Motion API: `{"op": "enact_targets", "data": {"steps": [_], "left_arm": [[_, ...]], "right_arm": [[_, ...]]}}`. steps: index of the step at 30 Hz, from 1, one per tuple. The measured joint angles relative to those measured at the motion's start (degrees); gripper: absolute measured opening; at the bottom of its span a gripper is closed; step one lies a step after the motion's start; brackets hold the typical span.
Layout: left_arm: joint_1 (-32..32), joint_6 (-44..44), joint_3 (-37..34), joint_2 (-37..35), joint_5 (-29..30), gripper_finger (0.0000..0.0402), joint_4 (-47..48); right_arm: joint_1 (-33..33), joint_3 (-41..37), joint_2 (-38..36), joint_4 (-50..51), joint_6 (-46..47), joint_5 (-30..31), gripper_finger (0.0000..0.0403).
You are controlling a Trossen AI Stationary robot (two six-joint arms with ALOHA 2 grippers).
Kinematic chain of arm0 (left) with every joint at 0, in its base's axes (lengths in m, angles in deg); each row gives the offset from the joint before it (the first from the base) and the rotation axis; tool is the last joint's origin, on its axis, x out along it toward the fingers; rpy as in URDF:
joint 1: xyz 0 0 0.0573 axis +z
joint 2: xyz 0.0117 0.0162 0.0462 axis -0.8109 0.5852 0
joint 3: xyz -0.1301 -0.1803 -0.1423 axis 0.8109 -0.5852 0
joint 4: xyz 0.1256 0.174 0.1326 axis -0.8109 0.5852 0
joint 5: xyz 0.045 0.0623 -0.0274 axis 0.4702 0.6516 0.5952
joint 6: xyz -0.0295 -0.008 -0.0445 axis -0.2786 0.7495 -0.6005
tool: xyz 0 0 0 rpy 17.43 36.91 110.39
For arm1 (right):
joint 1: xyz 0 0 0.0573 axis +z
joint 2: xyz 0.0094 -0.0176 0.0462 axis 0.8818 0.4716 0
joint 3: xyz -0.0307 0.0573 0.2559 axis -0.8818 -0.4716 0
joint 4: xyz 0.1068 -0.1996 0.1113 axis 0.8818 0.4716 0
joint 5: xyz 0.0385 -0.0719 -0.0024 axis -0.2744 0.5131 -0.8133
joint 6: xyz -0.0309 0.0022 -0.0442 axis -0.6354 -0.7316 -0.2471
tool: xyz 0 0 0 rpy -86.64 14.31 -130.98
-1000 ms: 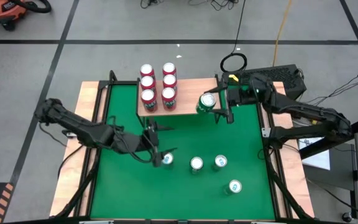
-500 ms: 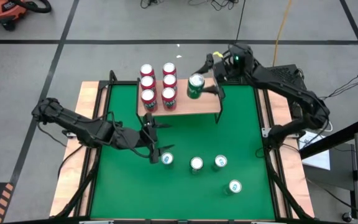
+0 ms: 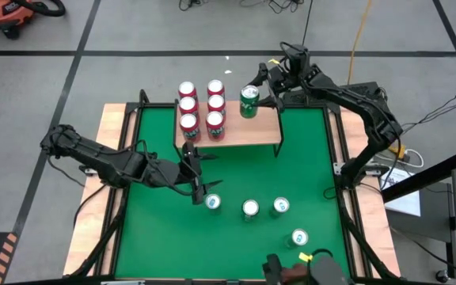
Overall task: Place canned beverage on shelf
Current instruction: Put the green soda can on the shelf
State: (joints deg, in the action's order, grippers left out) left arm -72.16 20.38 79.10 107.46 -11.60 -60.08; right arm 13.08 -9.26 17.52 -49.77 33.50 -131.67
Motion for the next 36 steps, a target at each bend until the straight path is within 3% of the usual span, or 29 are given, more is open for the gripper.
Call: {"op": "enact_targets", "data": {"steps": [36], "left_arm": [[-0.04, -2.74, -1.55, 0.04, 0.15, 0.0352, -0.29]], "right_arm": [[-1.21, 0.02, 7.68, -5.05, -5.77, 2.01, 0.0297]]}}
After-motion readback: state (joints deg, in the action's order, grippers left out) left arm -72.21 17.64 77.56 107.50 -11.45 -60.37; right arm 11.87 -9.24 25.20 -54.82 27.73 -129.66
